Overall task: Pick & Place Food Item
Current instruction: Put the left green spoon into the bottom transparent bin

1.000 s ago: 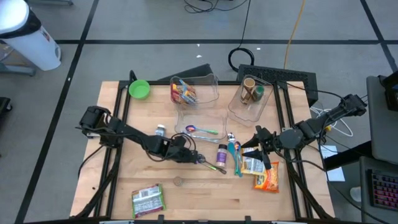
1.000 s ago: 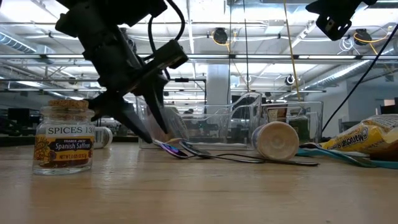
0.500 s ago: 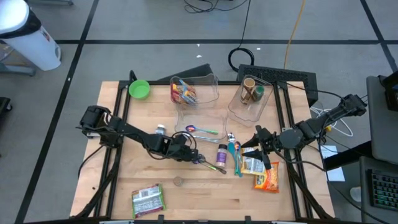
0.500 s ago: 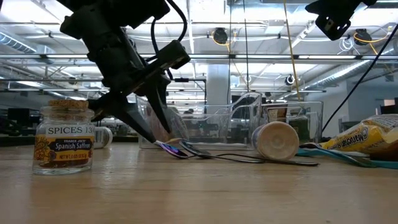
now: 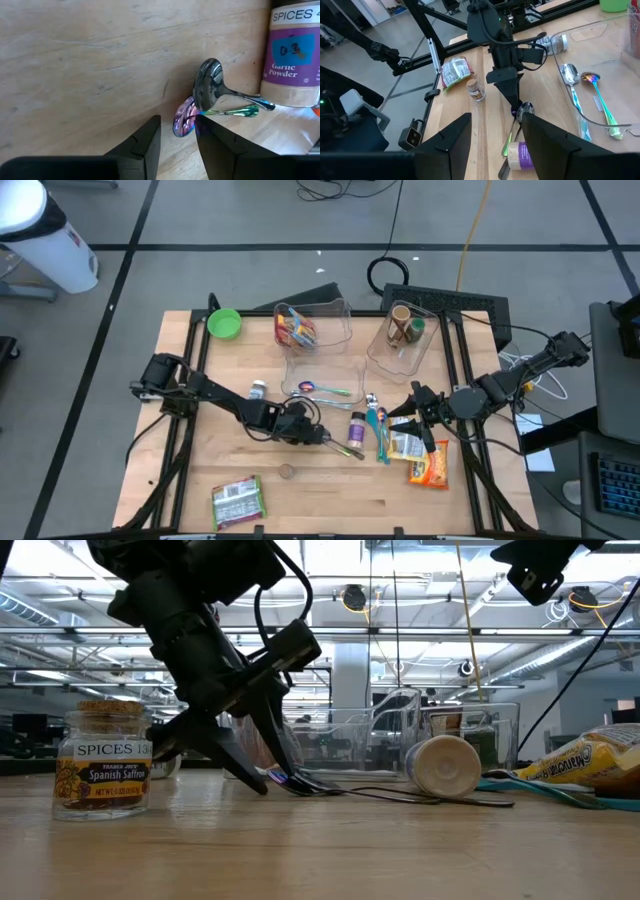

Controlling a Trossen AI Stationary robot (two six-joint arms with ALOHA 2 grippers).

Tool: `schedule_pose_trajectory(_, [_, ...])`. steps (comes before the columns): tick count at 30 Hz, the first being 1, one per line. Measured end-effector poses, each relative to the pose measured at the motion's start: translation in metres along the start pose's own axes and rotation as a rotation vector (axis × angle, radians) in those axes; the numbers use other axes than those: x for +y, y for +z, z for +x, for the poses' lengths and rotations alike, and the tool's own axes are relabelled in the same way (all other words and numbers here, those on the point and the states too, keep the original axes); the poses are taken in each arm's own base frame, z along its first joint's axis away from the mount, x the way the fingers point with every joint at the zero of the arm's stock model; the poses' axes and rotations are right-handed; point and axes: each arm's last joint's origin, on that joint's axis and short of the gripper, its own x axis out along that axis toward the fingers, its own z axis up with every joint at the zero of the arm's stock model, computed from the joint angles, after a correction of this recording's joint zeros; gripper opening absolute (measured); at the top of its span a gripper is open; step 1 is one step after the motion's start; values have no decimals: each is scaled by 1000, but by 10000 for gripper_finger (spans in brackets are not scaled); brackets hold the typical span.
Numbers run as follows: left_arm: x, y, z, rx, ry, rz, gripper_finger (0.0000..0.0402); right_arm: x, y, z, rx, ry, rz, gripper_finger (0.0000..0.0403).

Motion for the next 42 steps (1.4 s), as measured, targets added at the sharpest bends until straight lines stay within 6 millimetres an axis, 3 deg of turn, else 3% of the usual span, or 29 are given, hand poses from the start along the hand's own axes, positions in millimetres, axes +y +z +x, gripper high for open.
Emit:
schedule_pose_trajectory(5, [1,0,0,4,11,-8,117,0,0,0,-1,1,0,166])
schedule_pose_trajectory(12, [2,0,0,-3,19,-8,13,0,0,0,-3,2,6,166])
schedule_pose_trajectory(16, [2,1,0,15,16,15,12,0,0,0,-3,2,19,166])
schedule_pose_trajectory(22, [-2,-6,-7,187,-13,102,4,0,0,0,-2,3,26,166])
schedule_pose_trajectory(27, [-13,-11,-30,198,-84,130,3,0,0,0,-2,4,19,166])
schedule_pose_trajectory(32, [-29,-7,-63,103,-199,141,2,0,1,0,-16,-18,20,167])
schedule_pose_trajectory(37, [-45,5,-93,-28,-306,152,2,-2,2,0,-58,-76,23,166])
schedule_pose_trajectory(42, [-63,24,-108,-94,-334,217,1,0,14,-1,-208,-146,-33,166])
